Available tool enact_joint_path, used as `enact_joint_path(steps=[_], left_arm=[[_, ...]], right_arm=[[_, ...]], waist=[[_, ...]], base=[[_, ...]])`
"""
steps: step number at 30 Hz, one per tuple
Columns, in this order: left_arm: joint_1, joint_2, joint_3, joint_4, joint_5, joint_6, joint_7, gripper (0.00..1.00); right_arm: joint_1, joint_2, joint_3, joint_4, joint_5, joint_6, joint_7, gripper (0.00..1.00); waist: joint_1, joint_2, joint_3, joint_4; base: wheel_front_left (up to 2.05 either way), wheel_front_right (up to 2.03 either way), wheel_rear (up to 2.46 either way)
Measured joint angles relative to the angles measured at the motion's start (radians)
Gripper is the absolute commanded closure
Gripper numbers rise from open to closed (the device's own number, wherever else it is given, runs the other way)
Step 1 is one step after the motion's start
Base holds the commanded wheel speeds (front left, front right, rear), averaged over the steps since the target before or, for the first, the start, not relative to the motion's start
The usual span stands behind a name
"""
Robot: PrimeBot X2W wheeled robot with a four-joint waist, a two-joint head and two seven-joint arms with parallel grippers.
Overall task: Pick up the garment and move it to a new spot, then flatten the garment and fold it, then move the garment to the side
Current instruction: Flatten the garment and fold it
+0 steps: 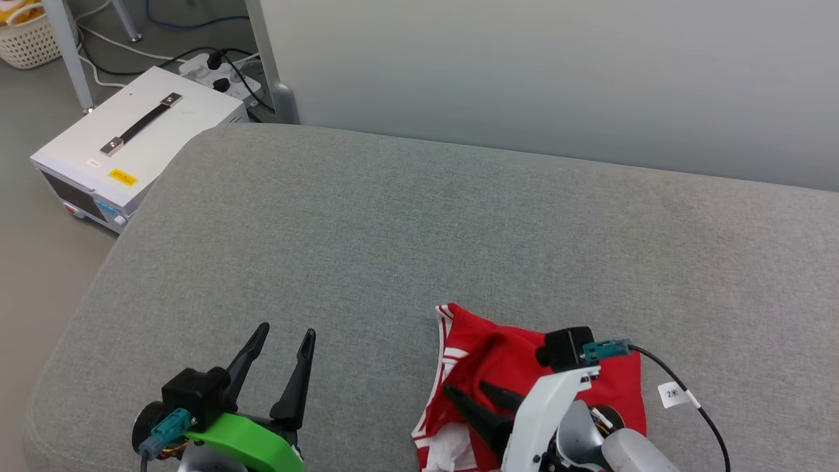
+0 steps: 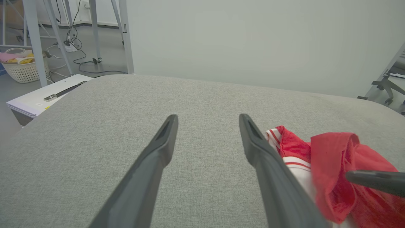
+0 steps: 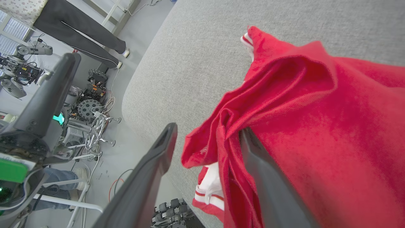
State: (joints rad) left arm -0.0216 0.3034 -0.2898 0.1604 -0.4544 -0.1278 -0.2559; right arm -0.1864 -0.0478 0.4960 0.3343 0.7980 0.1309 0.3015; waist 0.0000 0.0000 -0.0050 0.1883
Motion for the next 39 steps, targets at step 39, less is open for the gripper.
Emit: enact_joint_path(steps=[39], left_arm=[[0.005, -0.083, 0.076, -0.135, 0.057, 0.0, 0.0, 0.0]], right_arm=[[0.212, -0.219, -0.578, -0.467, -0.586, 0.0, -0.421, 0.0]], waist=[[0.0, 0.0, 0.004, -0.112]], base=[[0.0, 0.0, 0.0]])
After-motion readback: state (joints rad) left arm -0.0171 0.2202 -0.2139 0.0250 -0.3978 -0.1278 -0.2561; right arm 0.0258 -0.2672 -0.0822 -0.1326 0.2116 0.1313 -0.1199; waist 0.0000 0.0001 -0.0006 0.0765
